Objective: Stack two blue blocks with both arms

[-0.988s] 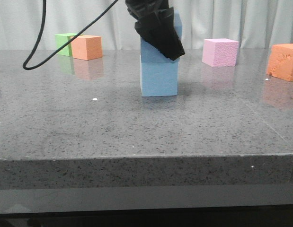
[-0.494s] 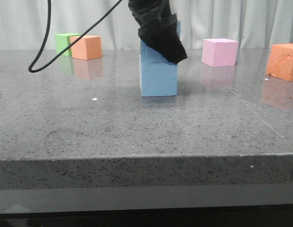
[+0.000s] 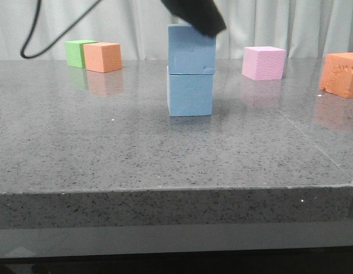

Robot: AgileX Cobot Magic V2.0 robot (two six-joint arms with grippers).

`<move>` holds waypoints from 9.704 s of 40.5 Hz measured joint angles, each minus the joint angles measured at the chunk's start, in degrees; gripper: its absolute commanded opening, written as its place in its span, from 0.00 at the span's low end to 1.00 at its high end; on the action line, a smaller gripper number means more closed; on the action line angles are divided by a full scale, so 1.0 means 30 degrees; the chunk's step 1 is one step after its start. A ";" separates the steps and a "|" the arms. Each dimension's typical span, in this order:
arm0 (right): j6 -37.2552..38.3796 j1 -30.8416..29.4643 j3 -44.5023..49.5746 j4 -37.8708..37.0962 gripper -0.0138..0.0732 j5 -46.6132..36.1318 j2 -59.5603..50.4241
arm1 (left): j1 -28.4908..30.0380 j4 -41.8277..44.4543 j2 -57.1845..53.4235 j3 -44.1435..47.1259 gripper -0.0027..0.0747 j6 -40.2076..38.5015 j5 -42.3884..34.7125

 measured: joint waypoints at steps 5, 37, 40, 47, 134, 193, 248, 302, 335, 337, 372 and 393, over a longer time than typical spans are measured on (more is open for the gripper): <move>0.0000 0.0000 0.0000 0.0000 0.87 0.0000 0.0000 | 0.0000 -0.0438 -0.1238 0.0000 0.79 0.0000 0.0990; 0.0000 0.0000 0.0000 0.0000 0.87 0.0000 0.0000 | 0.0000 0.1260 -0.7310 0.0133 0.60 -1.3503 0.5420; 0.0000 0.0000 0.0000 0.0000 0.87 0.0000 0.0000 | 0.0000 0.1915 -0.7852 0.0633 0.60 -1.4483 0.5420; 0.0000 0.0000 0.0000 0.0000 0.87 0.0000 0.0000 | 0.0000 0.2352 -0.9571 0.3177 0.60 -1.5235 0.5420; 0.0000 0.0000 0.0232 0.0000 0.08 -0.0300 0.0000 | 0.0000 0.2600 -2.2877 2.2146 0.01 -1.5630 -0.6643; 0.0000 0.0000 0.0232 -0.0032 0.08 -0.0339 0.0000 | 1.0855 0.1650 -3.5914 3.6808 0.01 -1.5592 -1.6248; 0.0000 0.0000 0.0232 -0.0032 0.08 -0.0339 0.0000 | 1.1234 0.3882 -3.5914 3.6808 0.01 -1.8976 -1.7458; 0.0000 -0.4273 0.7261 -0.0160 0.08 -0.7160 -0.4754 | 1.1234 0.3882 -3.5914 3.6808 0.01 -1.9008 -1.7458; 0.0000 -0.7681 1.4443 -0.0160 0.08 -1.6320 -0.9937 | 1.1234 0.3882 -3.5914 3.6808 0.01 -1.9008 -1.7458; 0.0135 -0.7681 1.4443 -0.0160 0.08 -1.6320 -0.9937 | 1.1234 0.3882 -3.5914 3.6808 0.01 -1.9008 -1.7458; 0.1268 -0.7681 1.4443 -0.0160 0.08 -1.5113 -0.9937 | 1.1234 0.3882 -3.5914 3.6808 0.01 -1.9008 -1.7458; 0.1297 -0.7681 1.4443 -0.0160 0.08 -1.5062 -0.9937 | 1.1477 0.3882 -3.5914 3.6808 0.01 -1.9008 -1.7508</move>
